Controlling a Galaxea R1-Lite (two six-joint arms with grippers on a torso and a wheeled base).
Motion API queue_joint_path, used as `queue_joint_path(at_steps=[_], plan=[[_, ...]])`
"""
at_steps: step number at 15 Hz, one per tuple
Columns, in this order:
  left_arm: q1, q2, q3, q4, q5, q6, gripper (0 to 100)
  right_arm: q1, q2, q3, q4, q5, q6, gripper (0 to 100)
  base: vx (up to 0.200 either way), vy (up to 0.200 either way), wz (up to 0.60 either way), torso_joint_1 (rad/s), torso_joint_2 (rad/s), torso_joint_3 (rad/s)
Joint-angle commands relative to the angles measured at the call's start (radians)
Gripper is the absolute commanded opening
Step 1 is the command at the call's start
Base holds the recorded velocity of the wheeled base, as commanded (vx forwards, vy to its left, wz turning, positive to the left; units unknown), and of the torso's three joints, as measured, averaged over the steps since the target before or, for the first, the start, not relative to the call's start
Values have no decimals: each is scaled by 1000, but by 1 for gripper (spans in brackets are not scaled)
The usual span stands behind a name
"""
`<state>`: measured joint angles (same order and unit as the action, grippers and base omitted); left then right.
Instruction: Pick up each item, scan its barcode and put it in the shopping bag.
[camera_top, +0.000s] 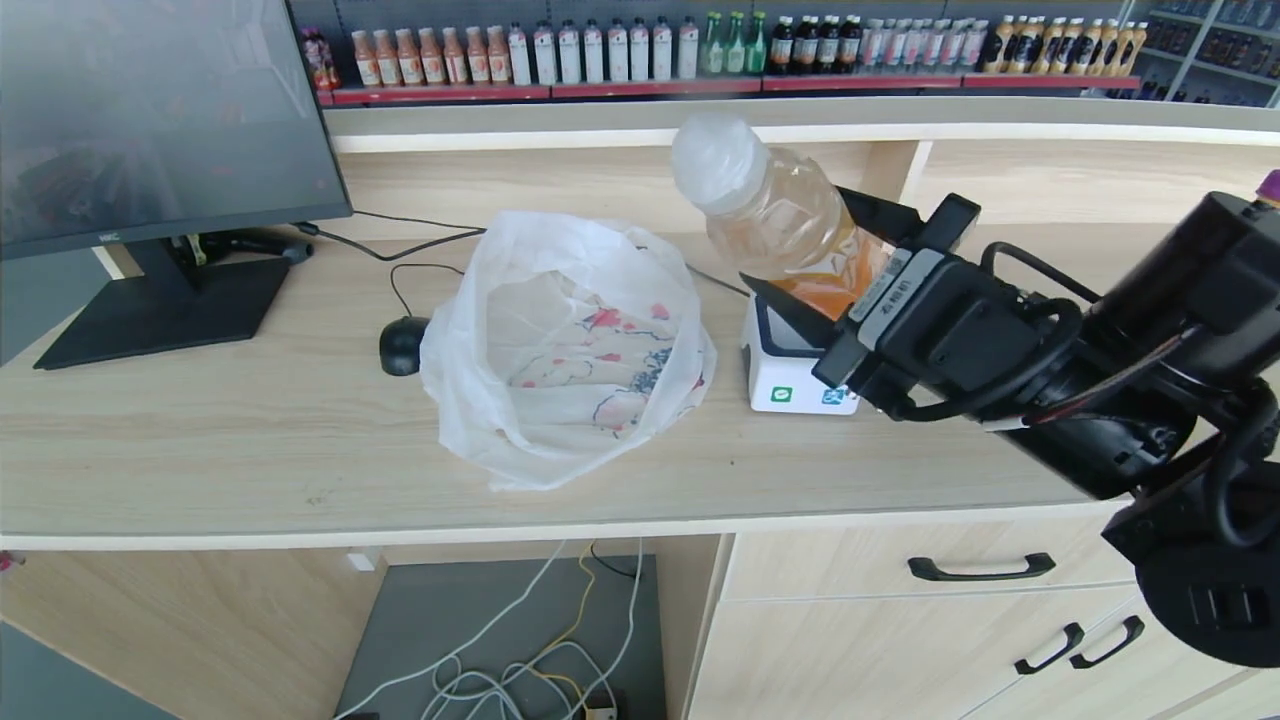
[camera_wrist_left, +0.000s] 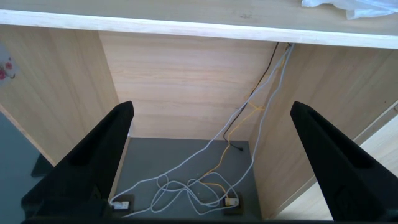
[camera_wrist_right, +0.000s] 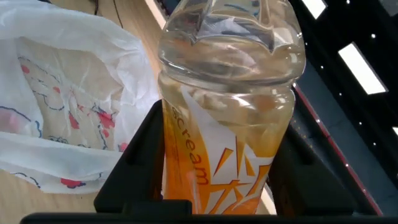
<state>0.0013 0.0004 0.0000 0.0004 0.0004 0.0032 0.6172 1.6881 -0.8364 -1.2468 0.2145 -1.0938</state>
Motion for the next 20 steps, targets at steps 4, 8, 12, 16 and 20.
queue_joint_path(at_steps=[4, 8, 12, 16, 20], plan=[[-1, 0, 0, 1, 0, 12, 100, 52, -31, 22, -82, -199, 293, 0, 0, 0, 0, 0, 0, 0], [-1, 0, 0, 1, 0, 9, 100, 49, -22, -21, -79, -274, 548, 0, 0, 0, 0, 0, 0, 0], [-1, 0, 0, 1, 0, 9, 100, 41, -45, 14, -79, -285, 761, 0, 0, 0, 0, 0, 0, 0], [-1, 0, 0, 1, 0, 9, 100, 4, -44, 26, -83, -408, 988, 0, 0, 0, 0, 0, 0, 0], [-1, 0, 0, 1, 0, 9, 100, -1, -30, 53, -129, -418, 985, 0, 0, 0, 0, 0, 0, 0]])
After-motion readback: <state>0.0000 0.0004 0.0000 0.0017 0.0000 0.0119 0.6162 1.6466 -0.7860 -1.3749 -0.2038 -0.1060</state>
